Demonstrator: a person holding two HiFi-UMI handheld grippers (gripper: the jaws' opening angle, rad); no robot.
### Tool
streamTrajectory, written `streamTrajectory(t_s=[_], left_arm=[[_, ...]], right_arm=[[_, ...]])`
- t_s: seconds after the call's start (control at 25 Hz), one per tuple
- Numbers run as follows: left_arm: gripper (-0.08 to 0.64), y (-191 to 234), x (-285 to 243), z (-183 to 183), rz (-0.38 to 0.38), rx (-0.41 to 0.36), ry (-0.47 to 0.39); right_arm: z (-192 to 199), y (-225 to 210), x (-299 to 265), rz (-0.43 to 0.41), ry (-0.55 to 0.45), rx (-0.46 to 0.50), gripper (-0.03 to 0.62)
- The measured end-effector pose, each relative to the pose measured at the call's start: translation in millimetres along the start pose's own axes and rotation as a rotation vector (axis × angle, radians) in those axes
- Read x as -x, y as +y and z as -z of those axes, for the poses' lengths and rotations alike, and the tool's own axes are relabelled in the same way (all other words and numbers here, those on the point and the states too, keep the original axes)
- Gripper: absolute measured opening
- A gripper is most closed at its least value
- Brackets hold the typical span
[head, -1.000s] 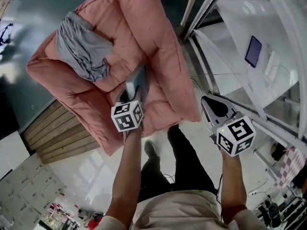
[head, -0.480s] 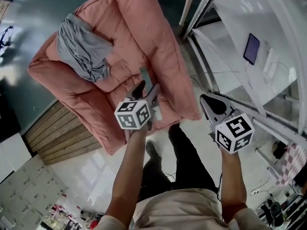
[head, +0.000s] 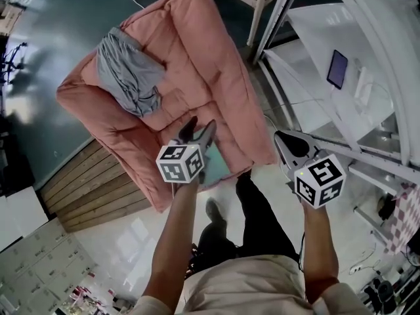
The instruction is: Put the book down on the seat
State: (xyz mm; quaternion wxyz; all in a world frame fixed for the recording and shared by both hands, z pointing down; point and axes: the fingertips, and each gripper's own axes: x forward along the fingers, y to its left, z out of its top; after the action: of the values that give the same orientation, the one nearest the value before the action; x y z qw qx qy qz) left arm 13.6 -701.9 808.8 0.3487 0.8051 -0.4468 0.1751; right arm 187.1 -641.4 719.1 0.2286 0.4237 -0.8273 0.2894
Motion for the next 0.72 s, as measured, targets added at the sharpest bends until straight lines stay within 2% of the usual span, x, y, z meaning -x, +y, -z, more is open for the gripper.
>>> streamTrajectory(t_s=[0.16, 0.44, 0.72], left_arm=[[0.230, -3.5, 39.5, -15.0, -0.005, -0.038, -0.034], [0.227, -32.1, 127.4, -63.3, 0.031, -0.138, -0.148], [0.162, -70.9, 233.5, -115.9, 0.079, -0.261, -0.296]], right_arm=[[-8.9, 16.3, 17.7, 0.005, -0.024, 0.006, -0.008], [-47.7, 55.5, 59.3, 0.004, -0.104, 0.056, -0.009], [-95.1, 111.7, 107.8, -0.026, -0.203, 0.144, -0.009]])
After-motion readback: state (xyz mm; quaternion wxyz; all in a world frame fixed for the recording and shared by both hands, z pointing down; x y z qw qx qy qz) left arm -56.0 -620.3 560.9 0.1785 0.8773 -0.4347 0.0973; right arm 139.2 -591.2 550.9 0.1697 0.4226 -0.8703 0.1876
